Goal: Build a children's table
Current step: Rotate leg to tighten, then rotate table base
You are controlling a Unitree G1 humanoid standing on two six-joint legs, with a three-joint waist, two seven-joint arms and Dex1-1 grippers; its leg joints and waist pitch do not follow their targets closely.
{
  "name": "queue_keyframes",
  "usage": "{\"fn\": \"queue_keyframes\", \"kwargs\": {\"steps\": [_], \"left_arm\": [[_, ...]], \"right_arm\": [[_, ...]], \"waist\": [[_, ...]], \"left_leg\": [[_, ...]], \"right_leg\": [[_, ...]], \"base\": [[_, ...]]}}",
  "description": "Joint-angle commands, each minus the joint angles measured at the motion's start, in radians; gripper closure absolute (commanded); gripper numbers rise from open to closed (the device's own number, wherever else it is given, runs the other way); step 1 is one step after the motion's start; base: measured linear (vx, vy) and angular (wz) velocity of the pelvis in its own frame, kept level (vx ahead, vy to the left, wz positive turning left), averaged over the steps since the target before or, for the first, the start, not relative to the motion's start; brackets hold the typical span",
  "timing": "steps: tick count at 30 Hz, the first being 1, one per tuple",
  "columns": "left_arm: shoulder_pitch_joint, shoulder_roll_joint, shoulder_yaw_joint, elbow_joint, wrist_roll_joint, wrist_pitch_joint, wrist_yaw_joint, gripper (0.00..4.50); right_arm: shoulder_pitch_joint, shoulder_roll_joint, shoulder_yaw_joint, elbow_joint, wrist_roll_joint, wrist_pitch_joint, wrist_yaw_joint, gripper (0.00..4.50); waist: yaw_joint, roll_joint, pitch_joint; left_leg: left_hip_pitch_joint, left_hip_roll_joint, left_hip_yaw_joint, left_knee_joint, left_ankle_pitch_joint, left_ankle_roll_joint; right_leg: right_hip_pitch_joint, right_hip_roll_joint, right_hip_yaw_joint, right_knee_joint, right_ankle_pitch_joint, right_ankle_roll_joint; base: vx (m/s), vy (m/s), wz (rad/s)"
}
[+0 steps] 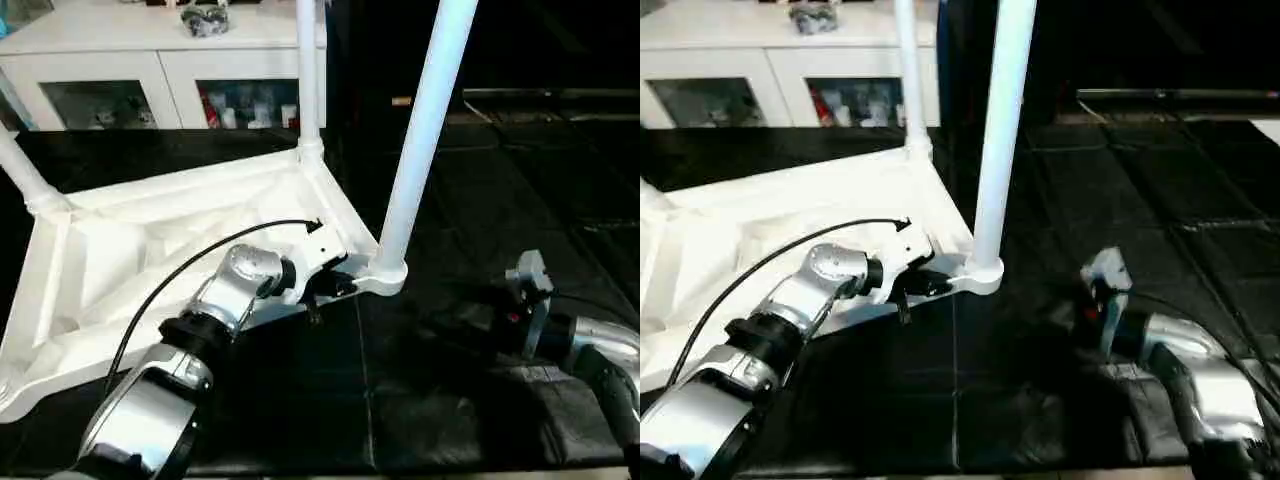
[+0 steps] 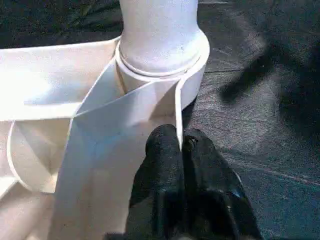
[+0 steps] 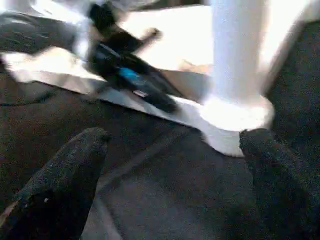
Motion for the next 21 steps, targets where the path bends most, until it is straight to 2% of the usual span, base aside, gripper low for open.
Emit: {"fn": "queue_keyframes", "kwargs": {"steps": [1, 2, 5, 6, 8, 9, 10, 11, 12, 13, 14, 15, 16, 17, 18, 19, 21], "left_arm": [[0.003, 0.007, 0.012, -0.088, -0.035, 0.033, -0.038, 3.92], [0.012, 0.018, 0.013, -0.122, -0.041, 0.052, -0.049, 3.85], [0.064, 0.082, 0.031, -0.282, -0.077, 0.159, -0.097, 3.54], [0.085, 0.11, 0.036, -0.337, -0.092, 0.199, -0.118, 3.52], [0.106, 0.138, 0.041, -0.386, -0.106, 0.234, -0.137, 3.4], [0.139, 0.183, 0.049, -0.46, -0.124, 0.284, -0.165, 3.17], [0.167, 0.217, 0.06, -0.513, -0.137, 0.322, -0.181, 3.17], [0.167, 0.217, 0.06, -0.513, -0.137, 0.322, -0.181, 3.17], [0.207, 0.264, 0.078, -0.575, -0.151, 0.37, -0.195, 3.05], [0.282, 0.338, 0.115, -0.681, -0.177, 0.455, -0.207, 2.89], [0.29, 0.346, 0.119, -0.693, -0.18, 0.465, -0.207, 2.89], [0.349, 0.394, 0.15, -0.775, -0.203, 0.527, -0.211, 2.76], [0.4, 0.43, 0.182, -0.845, -0.227, 0.577, -0.216, 2.76], [0.417, 0.442, 0.193, -0.869, -0.235, 0.593, -0.217, 2.59], [0.464, 0.47, 0.23, -0.938, -0.257, 0.645, -0.215, 2.51], [0.478, 0.477, 0.244, -0.958, -0.261, 0.661, -0.211, 2.45], [0.526, 0.497, 0.285, -1.03, -0.273, 0.721, -0.195, 2.38]], "right_arm": [[-0.029, 0.022, 0.028, -0.031, 0.017, 0.017, -0.002, 0.0], [-0.045, 0.044, 0.031, -0.026, 0.014, 0.014, -0.016, 0.0], [-0.099, 0.128, 0.044, -0.013, 0.034, 0.019, -0.054, 0.0], [-0.107, 0.142, 0.054, -0.019, 0.043, 0.028, -0.057, 0.0], [-0.114, 0.154, 0.063, -0.023, 0.048, 0.034, -0.061, 0.0], [-0.124, 0.172, 0.076, -0.026, 0.05, 0.04, -0.072, 0.0], [-0.133, 0.188, 0.085, -0.022, 0.043, 0.035, -0.082, 0.0], [-0.133, 0.188, 0.085, -0.022, 0.043, 0.035, -0.082, 0.0], [-0.148, 0.213, 0.093, -0.011, 0.036, 0.029, -0.101, 0.0], [-0.174, 0.258, 0.106, 0.015, 0.013, 0.014, -0.138, 0.0], [-0.177, 0.263, 0.107, 0.018, 0.01, 0.012, -0.142, 0.0], [-0.193, 0.296, 0.118, 0.038, -0.009, 0.006, -0.17, 0.0], [-0.206, 0.321, 0.137, 0.057, -0.029, -0.001, -0.187, 0.0], [-0.21, 0.329, 0.145, 0.063, -0.035, -0.003, -0.192, 0.0], [-0.229, 0.358, 0.172, 0.09, -0.063, -0.014, -0.221, 0.0], [-0.24, 0.371, 0.186, 0.107, -0.081, -0.026, -0.237, 0.0], [-0.281, 0.416, 0.241, 0.169, -0.151, -0.063, -0.299, 0.0]], "waist": [[0.003, -0.024, -0.073], [0.004, -0.022, -0.073], [0.0, -0.027, -0.072], [-0.001, -0.024, -0.073], [-0.001, -0.02, -0.07], [0.002, -0.017, -0.072], [-0.002, -0.014, -0.07], [-0.002, -0.012, -0.069], [0.0, -0.009, -0.072], [-0.002, -0.007, -0.07], [-0.016, -0.007, -0.063], [-0.015, -0.003, -0.066], [-0.022, -0.009, -0.066], [-0.028, -0.007, -0.062], [-0.029, -0.003, -0.061], [-0.029, -0.002, -0.059], [-0.032, -0.002, -0.055]], "left_leg": [[-0.005, -0.001, 0.011, -0.068, -0.179, 0.095], [0.0, 0.0, 0.012, -0.068, -0.181, 0.089], [-0.006, -0.003, 0.013, -0.068, -0.168, 0.083], [-0.004, -0.001, 0.013, -0.067, -0.158, 0.076], [0.001, -0.002, 0.016, -0.066, -0.172, 0.073], [0.005, 0.001, 0.014, -0.068, -0.184, 0.057], [0.001, -0.001, 0.014, -0.071, -0.185, 0.051], [0.002, -0.001, 0.013, -0.072, -0.188, 0.047], [0.009, 0.001, 0.013, -0.071, -0.196, 0.03], [0.008, 0.001, 0.013, -0.074, -0.201, 0.028], [-0.008, -0.003, 0.009, -0.083, -0.216, 0.022], [0.002, -0.001, 0.009, -0.08, -0.234, 0.013], [0.007, 0.001, 0.009, -0.08, -0.253, 0.002], [0.002, 0.0, 0.007, -0.085, -0.256, 0.002], [0.012, -0.002, 0.011, -0.081, -0.28, 0.002], [0.016, -0.001, 0.011, -0.082, -0.292, -0.006], [0.013, -0.002, 0.01, -0.087, -0.315, -0.017]], "right_leg": [[0.064, -0.028, 0.026, -0.054, -0.332, -0.184], [0.059, -0.029, 0.028, -0.054, -0.332, -0.19], [0.059, -0.027, 0.03, -0.048, -0.325, -0.192], [0.055, -0.026, 0.034, -0.041, -0.31, -0.196], [0.048, -0.022, 0.036, -0.044, -0.32, -0.195], [0.05, -0.026, 0.038, -0.038, -0.323, -0.197], [0.05, -0.024, 0.037, -0.037, -0.327, -0.192], [0.049, -0.022, 0.037, -0.04, -0.332, -0.188], [0.047, -0.023, 0.038, -0.036, -0.319, -0.188], [0.045, -0.022, 0.039, -0.035, -0.312, -0.195], [0.053, -0.018, 0.035, -0.034, -0.332, -0.185], [0.047, -0.019, 0.035, -0.033, -0.345, -0.182], [0.042, -0.021, 0.038, -0.03, -0.349, -0.191], [0.045, -0.018, 0.038, -0.032, -0.354, -0.19], [0.036, -0.014, 0.038, -0.039, -0.373, -0.185], [0.033, -0.014, 0.041, -0.036, -0.356, -0.199], [0.035, -0.014, 0.04, -0.036, -0.371, -0.197]], "base": [[0.0, 0.0, 0.0], [0.0, 0.0, 0.0], [0.0, 0.0, 0.0], [0.0, 0.0, 0.0], [0.0, 0.0, 0.0], [0.0, 0.0, 0.0], [0.0, 0.0, 0.0], [0.0, 0.0, 0.0], [0.0, 0.0, 0.0], [0.0, 0.0, 0.0], [0.0, 0.0, 0.0], [0.0, 0.0, 0.0], [0.0, 0.0, 0.0], [0.0, 0.0, 0.0], [0.0, 0.0, 0.0], [0.0, 0.0, 0.0], [0.0, 0.0, 0.0]]}}
